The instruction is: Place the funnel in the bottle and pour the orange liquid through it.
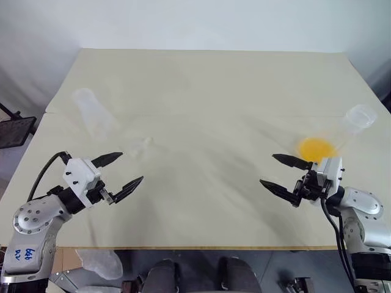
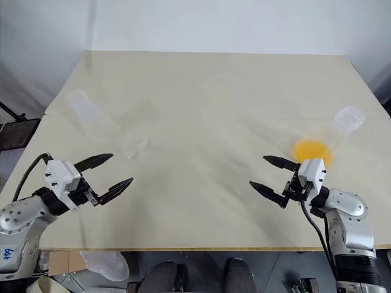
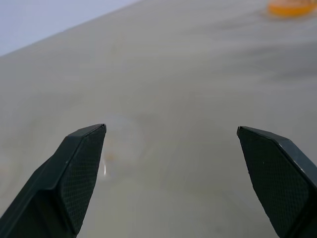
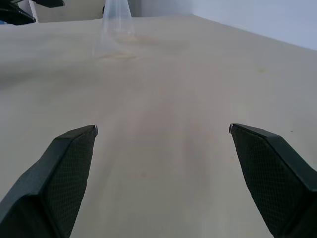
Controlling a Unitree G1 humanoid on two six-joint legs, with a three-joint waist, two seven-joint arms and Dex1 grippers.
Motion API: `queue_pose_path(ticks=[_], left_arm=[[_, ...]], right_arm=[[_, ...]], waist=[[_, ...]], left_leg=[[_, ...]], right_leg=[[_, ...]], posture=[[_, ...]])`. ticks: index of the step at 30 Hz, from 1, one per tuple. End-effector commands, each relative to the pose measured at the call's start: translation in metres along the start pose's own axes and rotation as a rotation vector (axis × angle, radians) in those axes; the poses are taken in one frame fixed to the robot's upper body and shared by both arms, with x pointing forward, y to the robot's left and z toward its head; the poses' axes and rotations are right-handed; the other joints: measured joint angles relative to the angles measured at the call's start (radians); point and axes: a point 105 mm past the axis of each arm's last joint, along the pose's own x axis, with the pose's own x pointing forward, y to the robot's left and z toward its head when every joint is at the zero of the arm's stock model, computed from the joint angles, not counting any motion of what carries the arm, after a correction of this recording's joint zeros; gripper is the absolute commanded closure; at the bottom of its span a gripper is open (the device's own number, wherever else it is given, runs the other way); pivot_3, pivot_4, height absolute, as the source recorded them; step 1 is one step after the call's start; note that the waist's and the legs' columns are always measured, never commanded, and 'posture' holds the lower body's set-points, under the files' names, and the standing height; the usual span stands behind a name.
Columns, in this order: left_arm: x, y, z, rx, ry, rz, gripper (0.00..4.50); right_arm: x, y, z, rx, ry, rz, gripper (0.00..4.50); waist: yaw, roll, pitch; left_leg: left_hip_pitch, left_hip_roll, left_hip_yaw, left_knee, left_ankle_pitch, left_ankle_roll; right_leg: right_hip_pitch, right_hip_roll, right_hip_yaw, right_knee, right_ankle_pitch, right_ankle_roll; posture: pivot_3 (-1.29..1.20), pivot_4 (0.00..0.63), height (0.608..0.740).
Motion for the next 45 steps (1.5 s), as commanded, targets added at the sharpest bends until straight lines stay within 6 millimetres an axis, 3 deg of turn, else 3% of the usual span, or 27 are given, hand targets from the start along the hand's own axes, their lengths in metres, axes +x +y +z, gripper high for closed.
queue_pose_path(ticks=[1,7,13,19,22,26,31,37,45], left_arm=[[-0.002,0.005,0.009,0.058,-0.022,0.015,0.0],[-0.014,0.013,0.011,0.007,-0.063,0.108,0.0],[-0.073,0.03,-0.017,-0.111,-0.043,0.509,0.0],[-0.144,0.015,-0.043,-0.189,0.008,0.928,0.0],[-0.154,0.006,-0.045,-0.215,0.004,1.016,0.0],[-0.144,0.004,-0.042,-0.21,0.004,0.997,0.0],[-0.117,0.024,-0.026,-0.191,-0.042,0.918,0.0],[-0.07,0.072,-0.018,-0.237,-0.064,0.785,0.0],[-0.007,0.126,-0.009,-0.258,-0.05,0.644,0.0]], right_arm=[[-0.003,0.001,0.005,-0.04,0.003,0.016,0.03],[0.013,0.003,0.007,-0.019,-0.035,0.043,0.03],[0.062,0.012,0.035,0.017,-0.185,0.091,0.03],[0.109,0.021,0.062,0.044,-0.281,0.135,0.03],[0.118,0.025,0.064,0.048,-0.297,0.16,0.03],[0.12,0.024,0.056,0.05,-0.281,0.157,0.03],[0.109,0.019,0.042,0.053,-0.235,0.118,0.03],[0.102,0.02,0.032,0.054,-0.201,0.096,0.03],[0.105,0.023,0.036,0.052,-0.219,0.073,0.03]], waist=[[-0.001,0.0,0.0],[-0.004,0.0,0.0],[-0.023,0.0,0.0],[-0.02,-0.002,0.0],[-0.011,-0.004,-0.001],[0.003,-0.006,-0.002],[-0.001,-0.005,-0.002],[-0.001,-0.005,-0.002],[-0.005,-0.006,-0.002]], left_leg=[[0.0,0.0,0.0,0.0,0.0,0.0],[0.0,0.0,0.0,0.0,0.0,0.0],[0.0,0.004,-0.001,0.0,0.0,0.0],[-0.001,0.003,-0.002,0.001,0.0,0.001],[-0.001,0.003,-0.003,0.001,-0.001,0.001],[-0.001,0.003,-0.003,0.003,-0.001,0.002],[-0.001,0.003,-0.002,0.003,-0.002,0.002],[-0.001,0.001,-0.002,0.003,-0.002,0.001],[-0.001,-0.001,-0.002,0.003,-0.001,0.0]], right_leg=[[0.0,0.0,0.0,0.0,0.0,0.0],[0.0,0.0,0.0,0.0,0.0,0.0],[0.0,0.0,0.0,0.001,0.0,0.0],[0.0,-0.001,0.0,0.001,0.0,0.0],[0.0,-0.001,0.0,0.001,0.0,0.0],[0.0,-0.002,0.0,0.001,0.0,0.0],[0.0,-0.001,0.0,0.001,0.0,0.0],[0.0,0.0,-0.001,0.003,0.0,0.0],[-0.001,0.001,-0.003,0.005,0.0,-0.001]], posture=[[0.0,0.15,0.74],[0.0,0.15,0.74],[0.0,0.15,0.74],[0.0,0.15,0.74],[0.0,0.15,0.74],[0.0,0.15,0.74],[0.0,0.15,0.74],[0.0,0.15,0.74],[0.0,0.15,0.74]])
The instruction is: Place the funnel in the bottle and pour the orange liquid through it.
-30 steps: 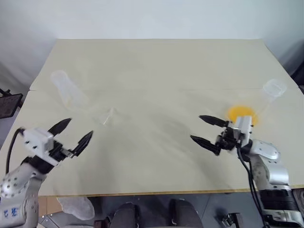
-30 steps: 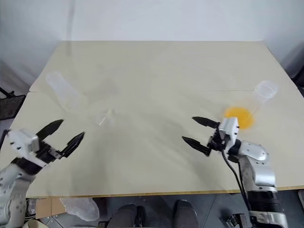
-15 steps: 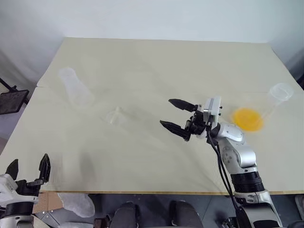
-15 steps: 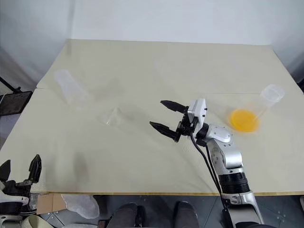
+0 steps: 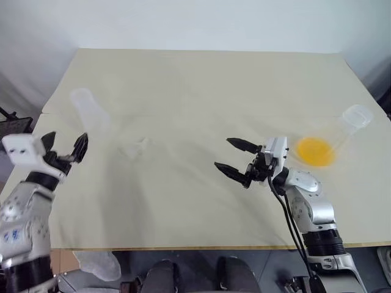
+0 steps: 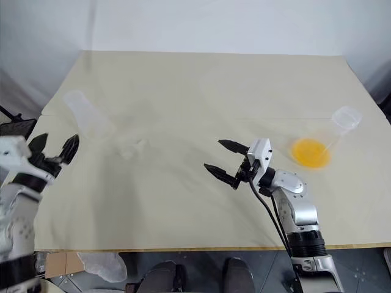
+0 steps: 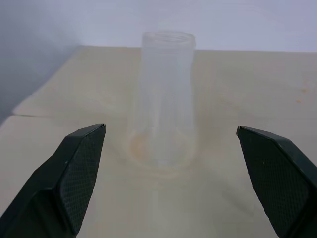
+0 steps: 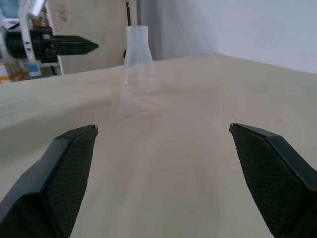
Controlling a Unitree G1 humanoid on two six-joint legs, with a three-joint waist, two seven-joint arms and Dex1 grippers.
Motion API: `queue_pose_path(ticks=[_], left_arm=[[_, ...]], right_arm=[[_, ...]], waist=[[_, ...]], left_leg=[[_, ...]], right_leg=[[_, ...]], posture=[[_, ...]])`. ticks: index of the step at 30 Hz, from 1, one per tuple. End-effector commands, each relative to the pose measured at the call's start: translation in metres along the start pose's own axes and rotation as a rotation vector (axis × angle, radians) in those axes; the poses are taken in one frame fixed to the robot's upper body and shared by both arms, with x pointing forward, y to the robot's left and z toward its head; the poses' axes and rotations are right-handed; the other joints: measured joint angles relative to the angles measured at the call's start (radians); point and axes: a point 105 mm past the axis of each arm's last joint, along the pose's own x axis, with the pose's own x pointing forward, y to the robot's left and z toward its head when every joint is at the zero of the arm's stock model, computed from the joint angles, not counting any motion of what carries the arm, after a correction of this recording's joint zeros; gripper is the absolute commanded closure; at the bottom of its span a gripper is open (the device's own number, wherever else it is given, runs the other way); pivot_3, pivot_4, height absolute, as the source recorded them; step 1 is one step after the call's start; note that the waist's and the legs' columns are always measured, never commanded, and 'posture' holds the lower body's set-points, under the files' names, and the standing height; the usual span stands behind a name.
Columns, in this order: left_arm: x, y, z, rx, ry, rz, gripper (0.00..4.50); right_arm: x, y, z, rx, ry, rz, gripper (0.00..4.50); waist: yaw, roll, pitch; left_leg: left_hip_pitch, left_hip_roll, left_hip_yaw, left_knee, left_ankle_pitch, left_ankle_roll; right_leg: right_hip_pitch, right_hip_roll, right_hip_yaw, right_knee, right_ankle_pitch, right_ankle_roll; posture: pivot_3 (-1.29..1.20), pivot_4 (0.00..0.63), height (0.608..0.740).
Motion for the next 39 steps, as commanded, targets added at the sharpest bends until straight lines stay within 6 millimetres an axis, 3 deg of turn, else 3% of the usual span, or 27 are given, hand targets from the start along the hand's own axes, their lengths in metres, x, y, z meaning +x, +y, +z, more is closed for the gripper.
queue_pose_path(ticks=[1,11,25,28,32,36,39], left_arm=[[0.021,-0.003,0.006,0.042,0.02,-0.048,0.0],[0.071,0.004,0.019,0.063,0.0,0.0,0.0],[0.099,0.006,0.023,0.071,-0.028,0.024,0.0],[0.1,0.007,0.024,0.072,-0.034,0.024,0.62],[0.101,0.008,0.024,0.075,-0.037,0.021,1.88],[0.098,0.01,0.033,0.085,-0.08,0.003,1.96],[0.094,0.005,0.06,0.096,-0.21,-0.047,1.96]], right_arm=[[0.005,0.005,0.014,-0.036,-0.046,0.006,0.03],[0.007,0.01,0.016,-0.021,-0.063,-0.006,0.03],[0.009,0.011,0.021,-0.028,-0.076,-0.035,0.03],[0.009,0.01,0.022,-0.032,-0.079,-0.044,0.0],[0.01,0.009,0.023,-0.035,-0.081,-0.054,0.0],[0.01,0.008,0.024,-0.041,-0.085,-0.063,0.0],[0.007,0.008,0.024,-0.052,-0.084,-0.071,0.0]], waist=[[-0.002,0.0,0.0],[0.0,-0.001,0.0],[0.0,-0.001,0.001],[-0.001,-0.001,0.001],[-0.001,-0.001,0.001],[-0.001,-0.001,0.001],[-0.002,-0.002,0.001]], left_leg=[[0.0,0.0,0.0,0.0,0.0,0.0],[-0.001,0.0,0.0,0.0,0.0,-0.001],[-0.001,-0.001,0.001,0.0,0.0,-0.001],[-0.001,-0.001,0.001,0.0,0.0,-0.001],[-0.001,-0.001,0.002,0.0,0.0,-0.001],[-0.001,-0.001,0.001,0.001,0.0,-0.001],[-0.001,-0.001,0.002,0.001,0.0,-0.001]], right_leg=[[0.0,0.0,0.0,0.0,0.0,0.0],[0.0,0.001,-0.001,0.0,0.0,0.0],[0.0,0.0,-0.003,0.0,0.0,0.0],[0.0,0.0,-0.004,0.0,0.0,0.0],[0.0,0.0,-0.004,0.0,0.0,0.0],[0.0,0.0,-0.004,0.0,0.0,0.0],[0.0,0.0,-0.005,0.0,0.0,0.0]], posture=[[0.0,0.15,0.74],[0.0,0.15,0.74],[0.0,0.15,0.74],[0.0,0.15,0.74],[0.0,0.15,0.74],[0.0,0.15,0.74],[0.0,0.15,0.74]])
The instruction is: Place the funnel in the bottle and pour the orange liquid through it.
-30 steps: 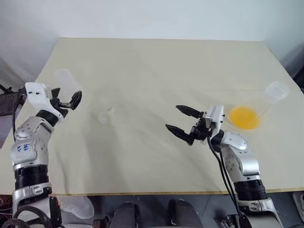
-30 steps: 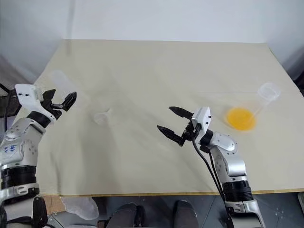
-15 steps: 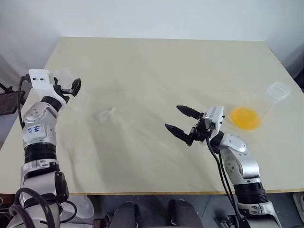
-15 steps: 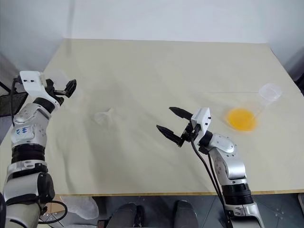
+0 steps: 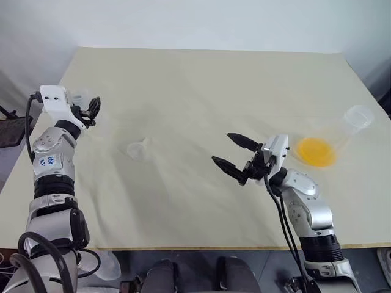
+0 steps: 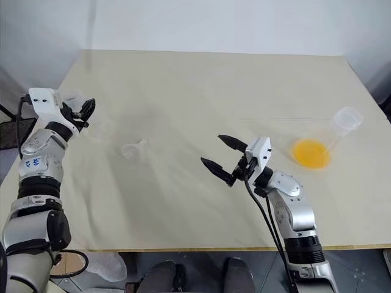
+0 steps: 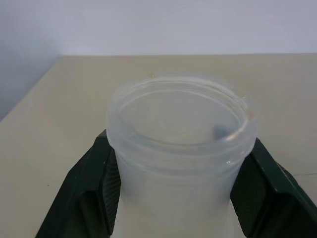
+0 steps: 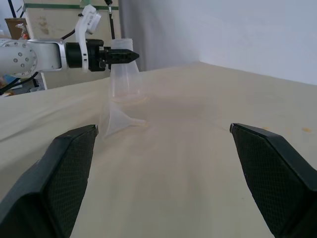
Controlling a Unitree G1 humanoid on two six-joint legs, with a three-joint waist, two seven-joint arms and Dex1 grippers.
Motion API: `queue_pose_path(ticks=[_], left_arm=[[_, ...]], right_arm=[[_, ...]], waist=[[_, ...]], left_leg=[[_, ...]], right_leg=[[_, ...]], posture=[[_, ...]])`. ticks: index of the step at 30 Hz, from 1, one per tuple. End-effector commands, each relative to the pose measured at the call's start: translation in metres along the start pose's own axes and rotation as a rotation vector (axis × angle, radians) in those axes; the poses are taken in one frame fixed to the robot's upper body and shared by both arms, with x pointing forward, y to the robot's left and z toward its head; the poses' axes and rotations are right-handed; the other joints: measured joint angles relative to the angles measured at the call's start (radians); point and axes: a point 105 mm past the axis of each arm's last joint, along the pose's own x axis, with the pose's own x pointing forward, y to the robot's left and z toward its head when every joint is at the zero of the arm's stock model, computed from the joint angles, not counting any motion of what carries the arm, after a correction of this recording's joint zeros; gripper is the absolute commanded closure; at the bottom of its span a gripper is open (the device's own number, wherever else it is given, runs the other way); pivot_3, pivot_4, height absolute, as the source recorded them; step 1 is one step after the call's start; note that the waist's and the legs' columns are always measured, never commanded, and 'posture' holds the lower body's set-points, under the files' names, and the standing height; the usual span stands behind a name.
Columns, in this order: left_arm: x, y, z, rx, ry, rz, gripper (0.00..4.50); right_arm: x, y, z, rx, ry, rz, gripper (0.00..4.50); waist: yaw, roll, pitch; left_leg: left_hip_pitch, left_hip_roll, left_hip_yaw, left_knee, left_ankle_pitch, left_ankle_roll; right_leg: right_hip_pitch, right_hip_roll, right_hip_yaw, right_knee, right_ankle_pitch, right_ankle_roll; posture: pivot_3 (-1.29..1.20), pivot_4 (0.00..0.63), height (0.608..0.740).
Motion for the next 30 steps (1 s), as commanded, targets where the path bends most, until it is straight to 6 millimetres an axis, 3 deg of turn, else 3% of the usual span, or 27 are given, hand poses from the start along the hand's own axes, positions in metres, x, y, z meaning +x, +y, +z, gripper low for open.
queue_pose_path(ticks=[1,5,8,12,15,21,29,30], left_arm=[[-0.003,0.0,0.059,0.05,-0.225,-0.066,1.96],[-0.002,-0.05,0.09,0.094,-0.31,-0.343,1.96],[-0.006,-0.115,0.097,0.083,-0.294,-0.668,1.96],[-0.02,-0.2,0.076,0.073,-0.197,-1.056,1.96],[-0.027,-0.241,0.051,0.071,-0.129,-1.213,1.96],[-0.021,-0.276,0.011,0.104,-0.067,-1.263,1.96],[-0.026,-0.29,0.001,0.126,-0.061,-1.323,1.96],[-0.028,-0.29,0.001,0.127,-0.061,-1.331,1.62]], right_arm=[[-0.002,0.003,0.015,-0.061,-0.043,0.004,0.0],[-0.016,-0.002,0.022,-0.1,-0.035,-0.029,0.0],[-0.036,-0.004,0.027,-0.089,-0.004,-0.045,0.0],[-0.07,-0.013,0.036,-0.141,0.056,-0.14,0.0],[-0.093,-0.013,0.038,-0.168,0.107,-0.195,0.0],[-0.113,-0.004,0.039,-0.187,0.136,-0.276,0.0],[-0.106,0.006,0.037,-0.175,0.124,-0.289,0.0],[-0.105,0.006,0.037,-0.173,0.121,-0.287,0.0]], waist=[[0.0,0.0,0.0],[0.006,-0.001,0.0],[0.018,-0.001,0.001],[0.032,-0.001,0.001],[0.029,-0.001,0.001],[0.014,-0.001,0.001],[0.028,-0.001,0.001],[0.029,-0.001,0.001]], left_leg=[[0.0,0.0,0.0,0.0,0.0,0.0],[-0.002,0.0,0.0,0.001,0.0,0.0],[-0.005,-0.001,-0.002,0.004,0.0,0.0],[-0.005,-0.002,-0.002,0.005,0.0,0.001],[-0.005,-0.001,0.0,0.005,0.0,0.001],[-0.003,0.0,0.005,0.003,0.0,0.0],[-0.003,0.0,0.005,0.004,0.0,0.0],[-0.003,0.0,0.005,0.004,0.0,0.0]], right_leg=[[0.0,0.0,0.0,0.0,0.0,0.0],[0.0,0.0,-0.002,0.0,0.0,0.0],[0.0,-0.001,-0.004,0.0,0.0,0.0],[0.002,-0.001,-0.004,0.0,0.0,0.0],[0.002,0.0,-0.004,-0.001,0.0,0.0],[0.0,0.001,-0.001,-0.002,0.0,0.0],[0.0,0.001,0.0,-0.002,0.0,0.0],[0.0,0.001,0.0,-0.002,0.0,0.0]], posture=[[0.0,0.15,0.74],[0.0,0.15,0.74],[0.0,0.15,0.74],[0.0,0.15,0.74],[0.0,0.15,0.74],[0.0,0.15,0.74],[0.0,0.15,0.74],[0.0,0.15,0.74]])
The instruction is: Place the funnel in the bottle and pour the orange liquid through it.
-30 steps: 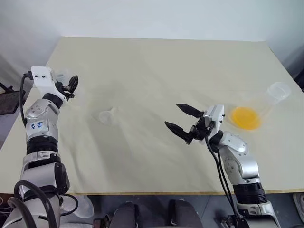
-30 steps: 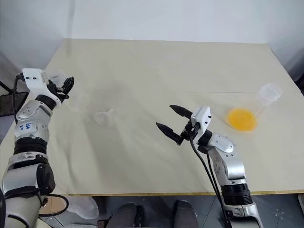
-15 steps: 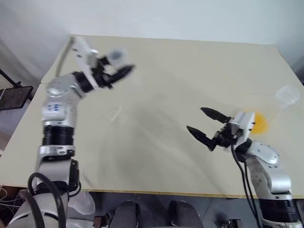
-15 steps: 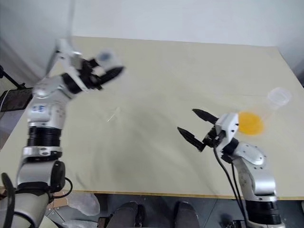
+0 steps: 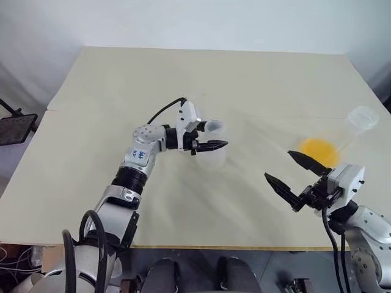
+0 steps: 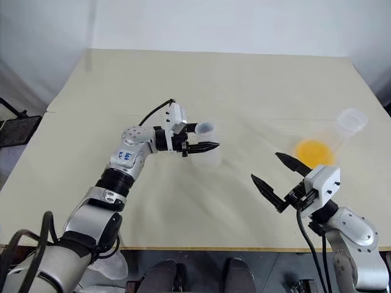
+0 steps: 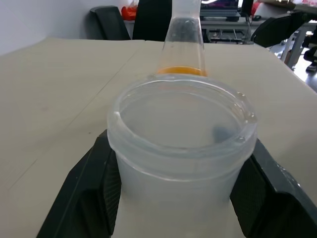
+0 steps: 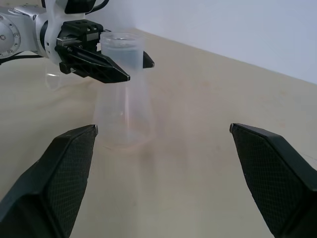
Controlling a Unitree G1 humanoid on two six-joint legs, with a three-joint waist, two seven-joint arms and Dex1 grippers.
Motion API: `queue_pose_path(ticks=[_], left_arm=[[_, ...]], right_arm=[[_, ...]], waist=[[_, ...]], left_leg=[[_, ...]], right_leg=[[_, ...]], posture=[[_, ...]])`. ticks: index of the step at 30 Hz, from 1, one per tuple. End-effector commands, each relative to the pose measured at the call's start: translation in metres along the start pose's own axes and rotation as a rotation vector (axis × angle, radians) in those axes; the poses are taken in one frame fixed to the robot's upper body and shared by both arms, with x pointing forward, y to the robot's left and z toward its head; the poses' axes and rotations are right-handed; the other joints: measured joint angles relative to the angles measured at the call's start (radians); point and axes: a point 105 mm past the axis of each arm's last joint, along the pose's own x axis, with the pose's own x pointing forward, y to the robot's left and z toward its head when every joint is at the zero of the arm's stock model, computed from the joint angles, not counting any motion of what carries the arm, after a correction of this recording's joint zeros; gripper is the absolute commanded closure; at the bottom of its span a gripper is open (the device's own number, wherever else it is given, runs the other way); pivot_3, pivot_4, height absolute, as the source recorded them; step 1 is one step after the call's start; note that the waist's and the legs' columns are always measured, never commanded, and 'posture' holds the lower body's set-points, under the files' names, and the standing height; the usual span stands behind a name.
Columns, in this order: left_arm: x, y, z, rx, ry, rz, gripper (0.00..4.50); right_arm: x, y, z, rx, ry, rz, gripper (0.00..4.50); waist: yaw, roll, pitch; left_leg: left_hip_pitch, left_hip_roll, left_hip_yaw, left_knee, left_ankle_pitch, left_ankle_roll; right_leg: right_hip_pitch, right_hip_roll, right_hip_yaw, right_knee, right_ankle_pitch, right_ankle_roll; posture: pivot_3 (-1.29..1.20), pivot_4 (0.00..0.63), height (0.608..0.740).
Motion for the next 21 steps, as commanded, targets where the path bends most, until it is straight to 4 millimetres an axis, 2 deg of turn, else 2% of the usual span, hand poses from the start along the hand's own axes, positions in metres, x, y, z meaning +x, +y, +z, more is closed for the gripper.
queue_pose_path(ticks=[1,5,10,14,21], left_arm=[[0.002,-0.003,0.012,0.059,-0.016,-0.036,1.26],[-0.007,-0.004,0.025,0.078,-0.075,-0.025,0.03],[-0.025,-0.008,0.032,0.073,-0.107,-0.019,0.03],[-0.042,-0.003,0.035,0.099,-0.108,0.049,0.03],[-0.099,-0.004,0.038,0.181,-0.092,0.202,0.03]], right_arm=[[0.005,0.004,0.011,-0.024,-0.042,0.01,0.0],[0.011,0.003,0.01,-0.019,-0.049,0.025,0.0],[0.017,0.003,0.009,-0.011,-0.057,0.044,0.0],[0.02,0.003,0.007,-0.007,-0.059,0.057,0.0],[0.029,0.004,0.004,0.003,-0.079,0.1,0.0]], waist=[[0.001,0.0,0.0],[0.001,0.0,0.0],[0.0,0.0,0.0],[0.0,0.0,0.0],[-0.003,0.0,0.0]], left_leg=[[0.0,0.0,0.0,0.0,0.0,0.0],[0.0,0.0,0.0,0.0,0.0,0.0],[0.0,0.0,-0.002,0.0,0.0,0.0],[0.0,0.0,-0.004,0.001,0.0,0.0],[0.0,0.001,-0.007,0.0,0.0,0.0]], right_leg=[[0.0,0.0,0.0,0.0,0.0,0.0],[0.0,0.0,0.0,0.0,0.0,0.0],[0.0,0.0,0.0,0.001,0.0,0.0],[0.0,0.0,0.0,0.001,0.0,0.0],[0.0,0.0,0.0,0.001,0.0,0.0]], posture=[[0.0,0.15,0.74],[0.0,0.15,0.74],[0.0,0.15,0.74],[0.0,0.15,0.74],[0.0,0.15,0.74]])
